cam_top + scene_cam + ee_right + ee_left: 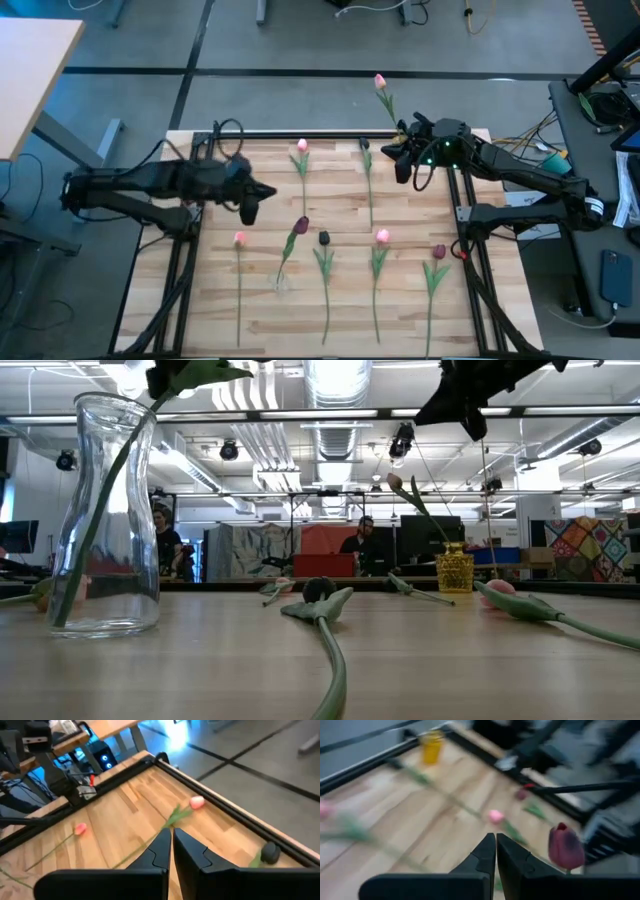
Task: Sort flowers into vase by color
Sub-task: Put the bottom center pink tulip flower into the yellow crystal vase
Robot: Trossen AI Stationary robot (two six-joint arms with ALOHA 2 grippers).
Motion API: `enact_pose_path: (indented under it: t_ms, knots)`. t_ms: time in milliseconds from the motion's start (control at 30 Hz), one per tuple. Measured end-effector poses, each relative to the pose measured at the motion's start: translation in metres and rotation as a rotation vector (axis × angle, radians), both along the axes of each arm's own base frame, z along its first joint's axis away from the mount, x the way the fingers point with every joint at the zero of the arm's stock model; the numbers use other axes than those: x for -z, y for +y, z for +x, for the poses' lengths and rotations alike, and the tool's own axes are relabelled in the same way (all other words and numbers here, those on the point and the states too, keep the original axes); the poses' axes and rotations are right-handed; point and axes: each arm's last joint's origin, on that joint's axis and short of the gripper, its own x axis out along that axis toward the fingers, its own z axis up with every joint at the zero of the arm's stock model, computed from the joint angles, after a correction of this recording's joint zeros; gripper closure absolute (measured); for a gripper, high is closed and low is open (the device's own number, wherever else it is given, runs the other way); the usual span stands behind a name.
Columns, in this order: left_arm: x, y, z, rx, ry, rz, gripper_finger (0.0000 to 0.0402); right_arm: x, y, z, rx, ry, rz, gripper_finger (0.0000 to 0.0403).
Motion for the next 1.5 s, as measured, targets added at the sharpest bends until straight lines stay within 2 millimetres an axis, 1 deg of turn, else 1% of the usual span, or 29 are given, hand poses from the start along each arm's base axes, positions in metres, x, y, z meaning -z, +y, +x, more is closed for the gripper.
enact_pose_path:
  t_ms: [67,133,233,300,433,567,633,700,800,933,1033,1100,1200,1233,1333,1500]
  knots:
    - [0.011,0.015,0.002,0.059,-0.053,-0.008,0.0401,0.000,0.000,0.000,0.030,-0.005,0.024,0.0390]
    - [0.018,0.030,0.000,0.101,-0.103,-0.030,0.0401,0.001,-0.001,0.000,0.073,-0.020,0.071,0.0390]
    - [0.022,0.051,-0.012,0.124,-0.153,-0.039,0.0401,0.003,-0.003,0.002,0.104,-0.026,0.106,0.0390]
    - [0.023,0.063,-0.023,0.099,-0.161,-0.036,0.0401,0.004,-0.004,0.005,0.136,-0.009,0.130,0.0390]
    - [0.029,0.085,-0.037,0.074,-0.149,-0.052,0.0401,0.009,-0.009,0.016,0.174,0.123,0.192,0.0390]
    - [0.044,0.101,-0.040,0.044,-0.101,-0.124,0.0402,0.017,-0.013,0.036,0.187,0.303,0.301,0.0390]
    - [0.054,0.106,-0.040,0.023,-0.073,-0.148,0.0402,0.023,-0.011,0.044,0.168,0.419,0.377,0.0390]
    - [0.063,0.109,-0.039,-0.005,-0.045,-0.160,0.0402,0.028,-0.004,0.052,0.151,0.522,0.444,0.0390]
    - [0.077,0.113,-0.035,-0.014,-0.012,-0.182,0.0402,0.038,0.015,0.063,0.106,0.594,0.546,0.0390]
    - [0.089,0.118,-0.029,-0.010,0.014,-0.191,0.0402,0.046,0.058,0.073,0.081,0.625,0.675,0.0390]
    - [0.095,0.121,-0.025,-0.007,0.030,-0.193,0.0402,0.051,0.096,0.077,0.127,0.646,0.769,0.0389]
    - [0.098,0.124,-0.024,-0.004,0.044,-0.192,0.0402,0.056,0.120,0.079,0.183,0.654,0.794,0.0381]
    - [0.101,0.130,-0.025,-0.040,0.051,-0.220,0.0402,0.068,0.153,0.083,0.258,0.680,0.838,0.0355]
    - [0.101,0.133,-0.026,-0.055,0.047,-0.228,0.0402,0.073,0.161,0.084,0.287,0.697,0.856,0.0343]
    - [0.103,0.140,-0.031,-0.091,0.047,-0.231,0.0402,0.091,0.176,0.089,0.395,0.733,0.897,0.0301]
    - [0.103,0.152,-0.040,-0.095,0.015,-0.261,0.0402,0.117,0.184,0.104,0.486,0.769,0.909,0.0242]
